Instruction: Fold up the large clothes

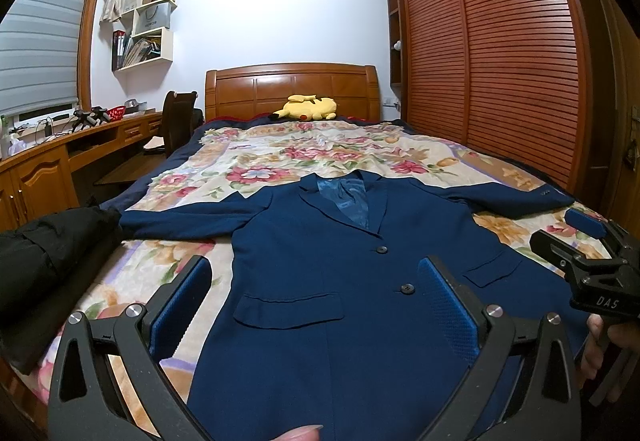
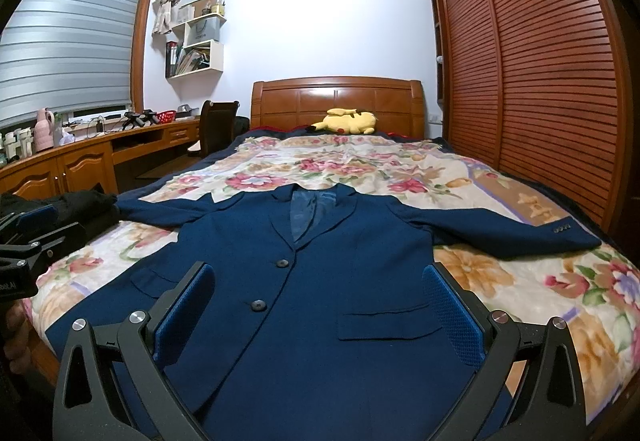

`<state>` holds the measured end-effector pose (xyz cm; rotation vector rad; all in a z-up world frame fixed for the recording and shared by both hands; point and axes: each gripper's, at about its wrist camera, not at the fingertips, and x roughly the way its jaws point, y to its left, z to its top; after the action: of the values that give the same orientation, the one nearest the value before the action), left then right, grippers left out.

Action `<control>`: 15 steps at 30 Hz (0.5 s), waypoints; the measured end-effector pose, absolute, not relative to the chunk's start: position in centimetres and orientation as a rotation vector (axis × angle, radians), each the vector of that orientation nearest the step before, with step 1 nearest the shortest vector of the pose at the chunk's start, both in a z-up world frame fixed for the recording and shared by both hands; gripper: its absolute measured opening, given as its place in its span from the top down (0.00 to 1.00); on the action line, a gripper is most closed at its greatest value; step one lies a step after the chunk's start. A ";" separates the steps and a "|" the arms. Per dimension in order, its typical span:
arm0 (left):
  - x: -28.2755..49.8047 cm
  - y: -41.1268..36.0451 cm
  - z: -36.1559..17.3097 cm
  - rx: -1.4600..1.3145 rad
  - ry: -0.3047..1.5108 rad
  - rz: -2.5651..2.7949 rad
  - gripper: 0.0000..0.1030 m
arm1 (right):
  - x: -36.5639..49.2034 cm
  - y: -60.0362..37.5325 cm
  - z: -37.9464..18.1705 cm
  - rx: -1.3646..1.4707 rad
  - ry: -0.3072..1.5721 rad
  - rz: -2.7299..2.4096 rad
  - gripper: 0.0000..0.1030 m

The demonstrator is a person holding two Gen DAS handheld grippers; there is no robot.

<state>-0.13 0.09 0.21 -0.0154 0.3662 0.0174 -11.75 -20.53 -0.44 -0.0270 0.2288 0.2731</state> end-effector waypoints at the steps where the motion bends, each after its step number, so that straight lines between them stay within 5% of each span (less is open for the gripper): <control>1: -0.1 0.1 0.2 -0.016 0.366 0.017 0.00 | -11.7 -20.5 -0.5 -0.026 0.229 0.274 0.00; 15: -0.6 1.1 2.2 -0.038 0.434 0.006 0.00 | -11.4 -19.7 -0.1 -0.057 0.266 0.291 0.00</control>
<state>-0.61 1.09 2.17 -0.0384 0.4336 0.0055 -11.40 -19.68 -0.08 -0.0573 0.2663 0.2913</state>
